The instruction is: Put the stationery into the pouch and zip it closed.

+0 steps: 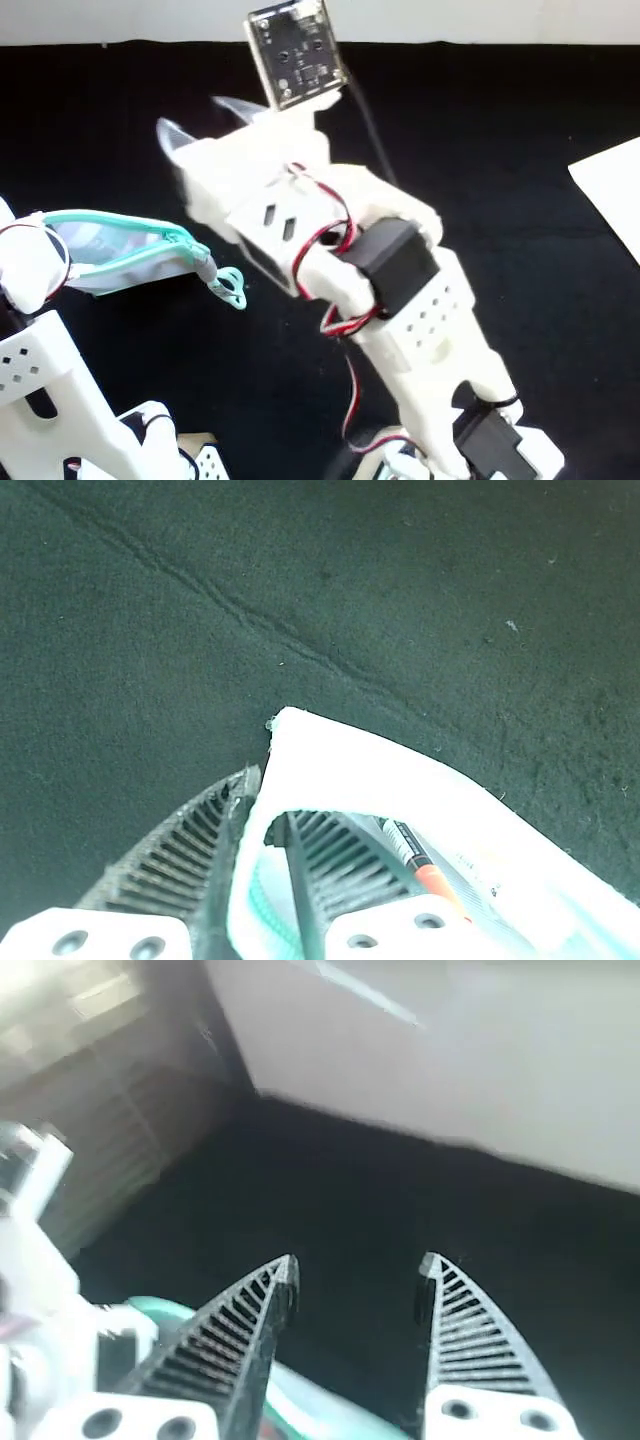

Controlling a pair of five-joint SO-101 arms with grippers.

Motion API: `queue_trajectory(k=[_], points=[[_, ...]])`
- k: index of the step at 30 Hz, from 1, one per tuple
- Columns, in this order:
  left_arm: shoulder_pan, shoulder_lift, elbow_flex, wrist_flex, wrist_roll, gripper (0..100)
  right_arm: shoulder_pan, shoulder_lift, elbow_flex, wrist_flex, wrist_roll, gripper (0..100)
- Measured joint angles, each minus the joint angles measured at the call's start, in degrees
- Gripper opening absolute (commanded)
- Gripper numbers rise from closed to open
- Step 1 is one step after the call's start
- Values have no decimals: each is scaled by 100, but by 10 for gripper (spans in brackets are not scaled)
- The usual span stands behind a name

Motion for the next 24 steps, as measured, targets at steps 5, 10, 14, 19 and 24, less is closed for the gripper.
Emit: queue_trajectory(k=[5,10,14,19,24], points=[[0,0,0,0,0,6,35,9,-18,1380,897,198],[0,0,0,0,0,6,35,0,114,2145,1662,199],[0,0,0,0,0,6,35,0,1301,2171,2198,199],[0,0,0,0,0,6,484,-387,3481,1266,2927,197],[0,0,0,0,0,6,1547,-2338,4659,97,3314,197]])
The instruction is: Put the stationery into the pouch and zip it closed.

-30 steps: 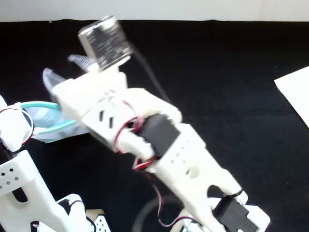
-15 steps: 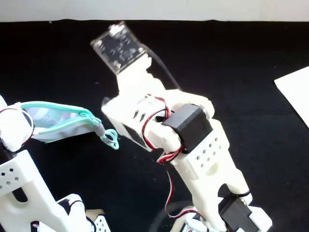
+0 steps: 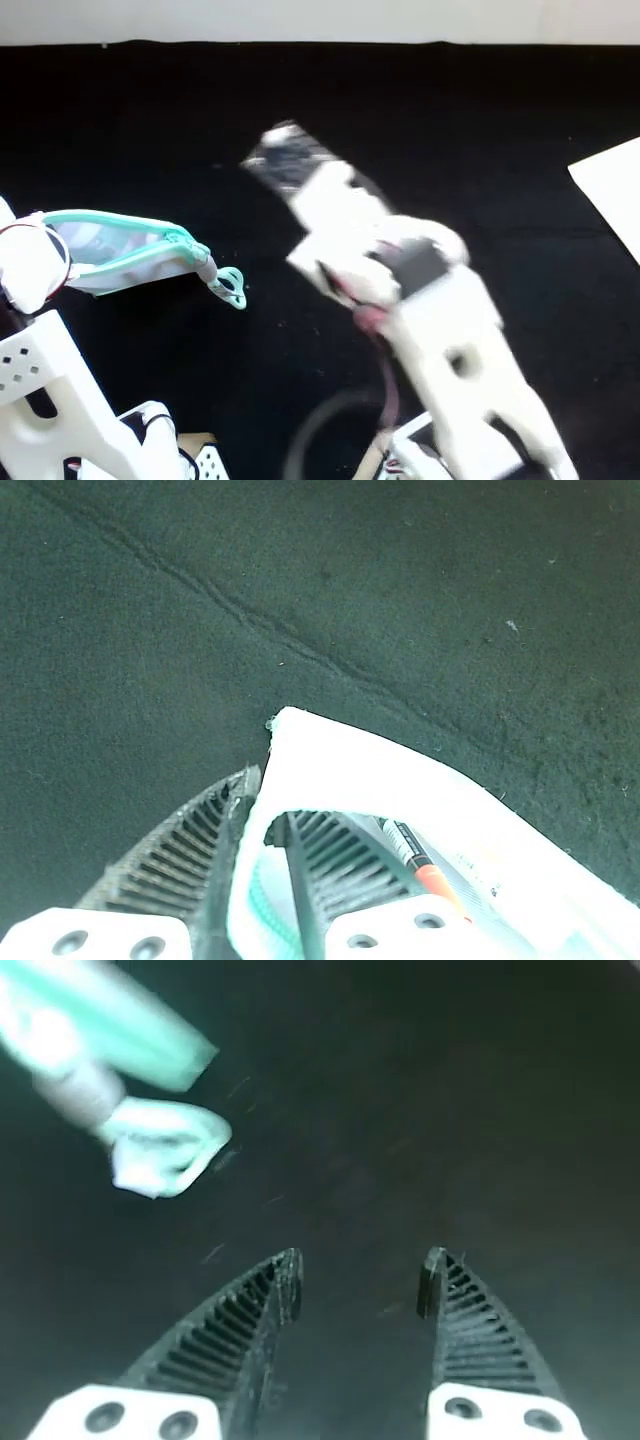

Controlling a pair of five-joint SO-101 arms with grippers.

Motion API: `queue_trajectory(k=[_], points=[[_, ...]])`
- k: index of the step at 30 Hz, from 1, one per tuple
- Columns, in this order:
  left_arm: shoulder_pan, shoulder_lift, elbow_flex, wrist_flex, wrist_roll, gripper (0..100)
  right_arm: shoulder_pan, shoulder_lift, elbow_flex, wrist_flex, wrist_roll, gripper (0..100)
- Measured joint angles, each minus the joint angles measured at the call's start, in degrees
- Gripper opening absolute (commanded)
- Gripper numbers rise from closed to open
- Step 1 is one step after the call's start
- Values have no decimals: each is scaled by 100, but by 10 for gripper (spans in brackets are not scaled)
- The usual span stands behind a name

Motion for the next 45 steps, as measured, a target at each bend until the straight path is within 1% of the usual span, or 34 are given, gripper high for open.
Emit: queue_trajectory(k=[5,9,13,20,24,27,30,34,36,39,45], points=[[0,0,0,0,0,6,141,-1996,1890,-642,44,197],[0,0,0,0,0,6,149,-2840,3455,-1626,35,196],[-9,0,0,0,0,6,-123,-2980,4273,-2611,-501,196],[-9,0,0,0,0,6,-1292,-2769,5468,-4422,-1204,196],[-9,0,0,0,0,6,-1679,-2593,6048,-5477,-1354,195],[-9,0,0,0,0,6,-1758,-2374,6154,-5881,-1354,195],[-9,0,0,0,0,6,-1969,-2101,6154,-5987,-1424,195],[-9,0,0,0,0,6,-2453,-1618,6040,-6004,-1978,197],[-9,0,0,0,0,6,-2585,-1319,5785,-6004,-2048,198],[-9,0,0,44,0,6,-2585,-668,5327,-6180,-2084,198],[-9,0,0,105,0,7,-2224,1125,4501,-7174,-2127,195]])
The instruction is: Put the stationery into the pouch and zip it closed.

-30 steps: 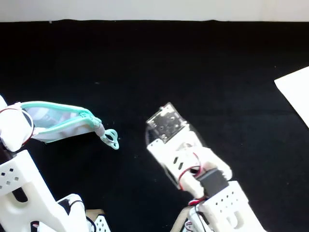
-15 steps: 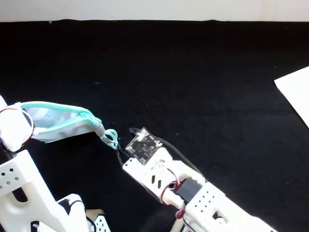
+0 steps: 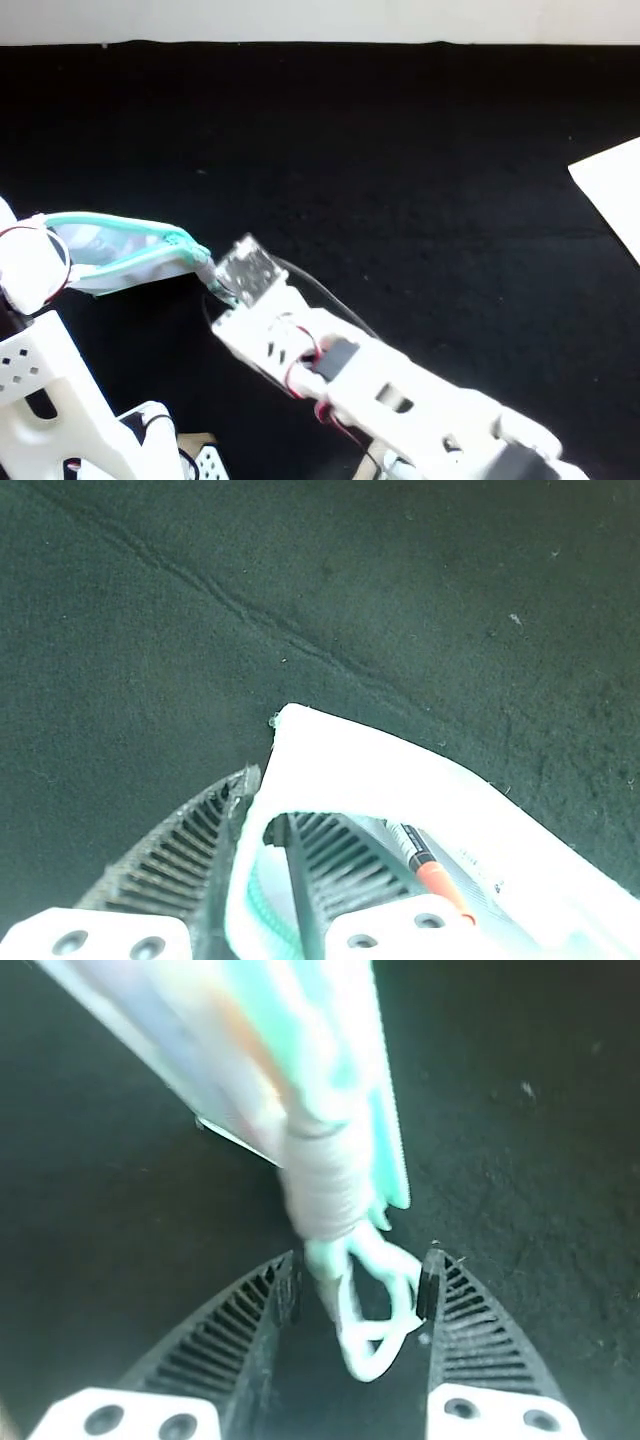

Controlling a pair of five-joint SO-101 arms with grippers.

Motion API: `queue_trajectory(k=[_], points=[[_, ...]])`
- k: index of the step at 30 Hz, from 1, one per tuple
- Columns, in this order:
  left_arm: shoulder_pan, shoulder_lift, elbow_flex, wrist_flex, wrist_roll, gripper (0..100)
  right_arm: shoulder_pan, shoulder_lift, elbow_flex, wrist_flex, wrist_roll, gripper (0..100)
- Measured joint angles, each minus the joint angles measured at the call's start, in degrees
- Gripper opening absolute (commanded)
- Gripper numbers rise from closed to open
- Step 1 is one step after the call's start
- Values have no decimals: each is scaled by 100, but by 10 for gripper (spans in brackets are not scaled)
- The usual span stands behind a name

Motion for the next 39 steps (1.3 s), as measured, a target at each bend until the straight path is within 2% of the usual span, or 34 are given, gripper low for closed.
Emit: queue_trajectory(k=[5,8,16,19,26,29,33,39], points=[[0,0,0,0,0,7,35,686,-220,-167,-9,163],[0,0,0,0,0,7,35,703,-220,-185,-9,8],[0,0,0,0,0,7,176,703,-220,-185,-9,7],[0,0,0,0,0,7,598,712,-220,-185,-9,7],[18,0,0,0,0,7,2259,651,-325,-255,-9,7],[26,0,0,0,9,7,2796,167,-325,-255,-9,7],[26,0,-9,0,9,7,3147,-879,-316,-246,-9,7],[26,0,-9,0,9,7,3200,-2136,-440,-237,-9,7]])
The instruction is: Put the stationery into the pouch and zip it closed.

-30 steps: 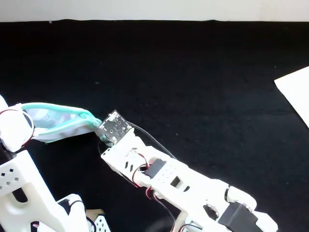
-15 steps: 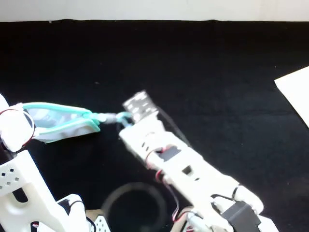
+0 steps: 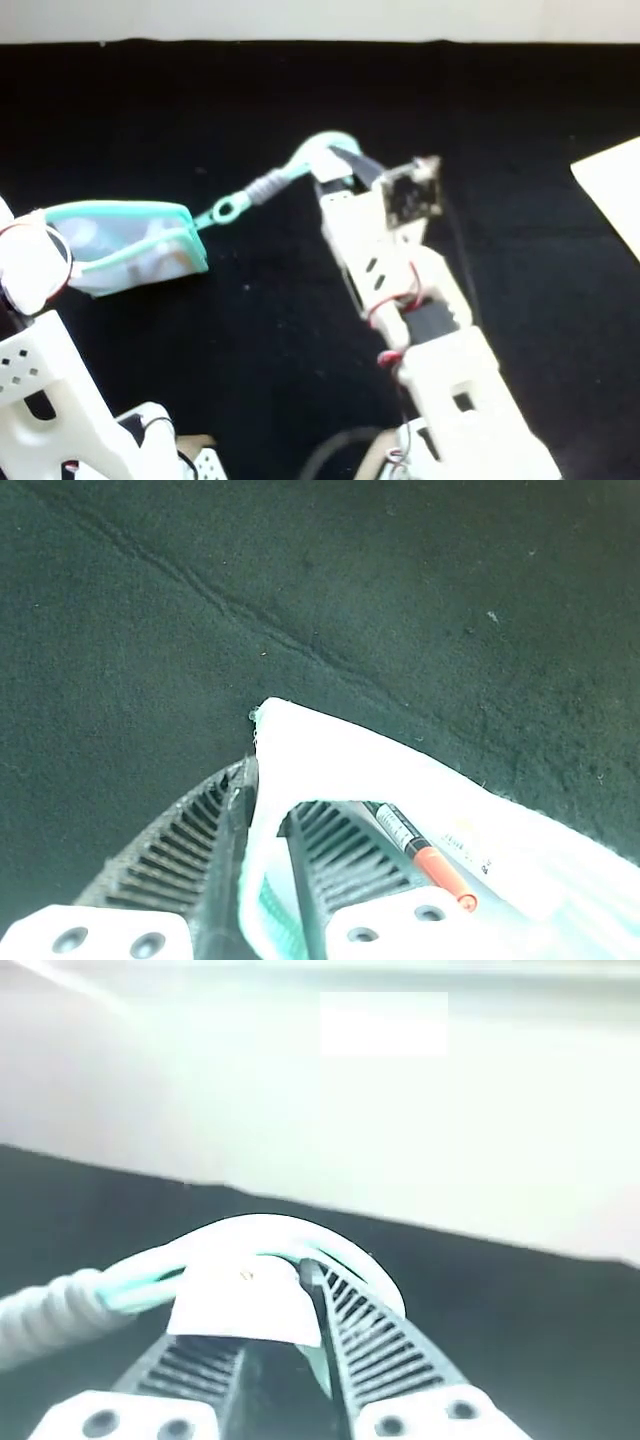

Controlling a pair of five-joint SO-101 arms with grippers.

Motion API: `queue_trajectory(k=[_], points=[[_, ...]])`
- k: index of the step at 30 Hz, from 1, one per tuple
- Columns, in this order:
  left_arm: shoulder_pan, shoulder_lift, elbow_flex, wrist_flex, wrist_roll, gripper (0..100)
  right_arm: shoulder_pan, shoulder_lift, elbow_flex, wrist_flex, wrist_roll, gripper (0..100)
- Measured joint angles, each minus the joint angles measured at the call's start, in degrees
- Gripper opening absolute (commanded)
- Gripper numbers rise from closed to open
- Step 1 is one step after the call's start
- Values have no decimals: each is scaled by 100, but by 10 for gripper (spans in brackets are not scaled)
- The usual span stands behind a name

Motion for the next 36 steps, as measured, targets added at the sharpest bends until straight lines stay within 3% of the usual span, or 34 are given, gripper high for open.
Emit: queue_trajectory(k=[7,16,24,36], points=[[0,0,0,0,0,7,-316,-26,-914,123,9,7],[-9,0,0,0,0,7,-1081,-9,-2936,1749,9,7],[26,53,79,26,18,7,-1301,264,-3991,2066,-9,7],[501,26,79,26,18,7,-1301,484,-4492,2110,-985,7]])
